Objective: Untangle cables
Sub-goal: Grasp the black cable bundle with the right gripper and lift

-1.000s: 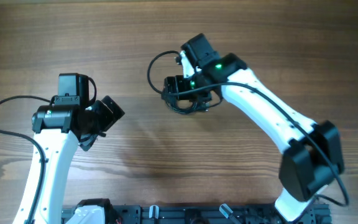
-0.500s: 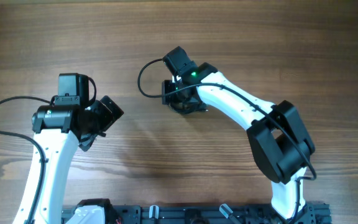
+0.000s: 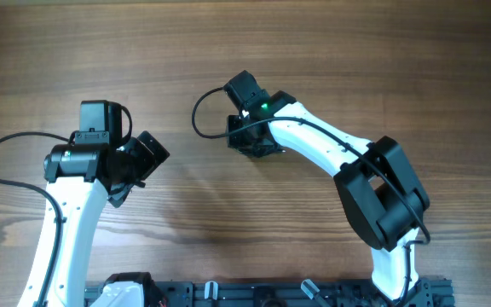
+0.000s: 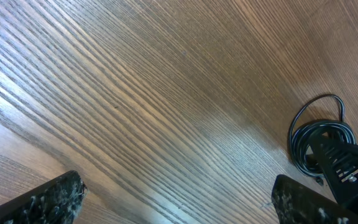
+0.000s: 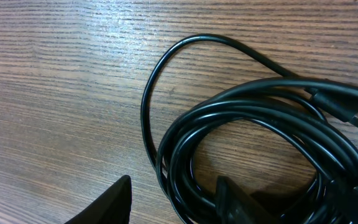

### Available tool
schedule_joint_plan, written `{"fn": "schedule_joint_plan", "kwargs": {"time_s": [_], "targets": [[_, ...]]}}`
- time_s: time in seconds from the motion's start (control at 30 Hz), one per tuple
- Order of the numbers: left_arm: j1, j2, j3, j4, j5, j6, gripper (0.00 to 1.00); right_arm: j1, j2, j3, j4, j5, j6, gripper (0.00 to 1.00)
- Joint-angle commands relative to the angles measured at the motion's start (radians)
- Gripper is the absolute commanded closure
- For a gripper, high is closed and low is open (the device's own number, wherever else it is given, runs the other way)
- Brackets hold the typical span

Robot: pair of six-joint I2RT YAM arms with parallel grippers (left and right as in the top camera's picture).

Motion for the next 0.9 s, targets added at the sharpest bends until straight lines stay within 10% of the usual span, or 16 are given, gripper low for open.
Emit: {"fn": "schedule_joint_plan", "kwargs": {"time_s": [0.0,0.33,0.57,0.87], "targets": [[0.004,0.005,0.008,-0.001,-0.021,-0.013,0.0,0.003,0.028,-0.005,0.005,0.023,0.004,0.55],[0.004,0.005,0.008,-0.002,-0.021,-0.013,0.0,0.003,0.059,-0.005,0.024,0.011,-0.019,0.57],[0.004,0.005,0.008,-0.001,-0.021,-0.013,0.0,0.002,0.059,-0.002,0.054,-0.034,-0.019,0.94],[0.004,0.005,0.008,-0.013,0.051,-0.012,0.0,-0.001,-0.09,0.074,0.054,-0.275,-0.019,0.96]]}}
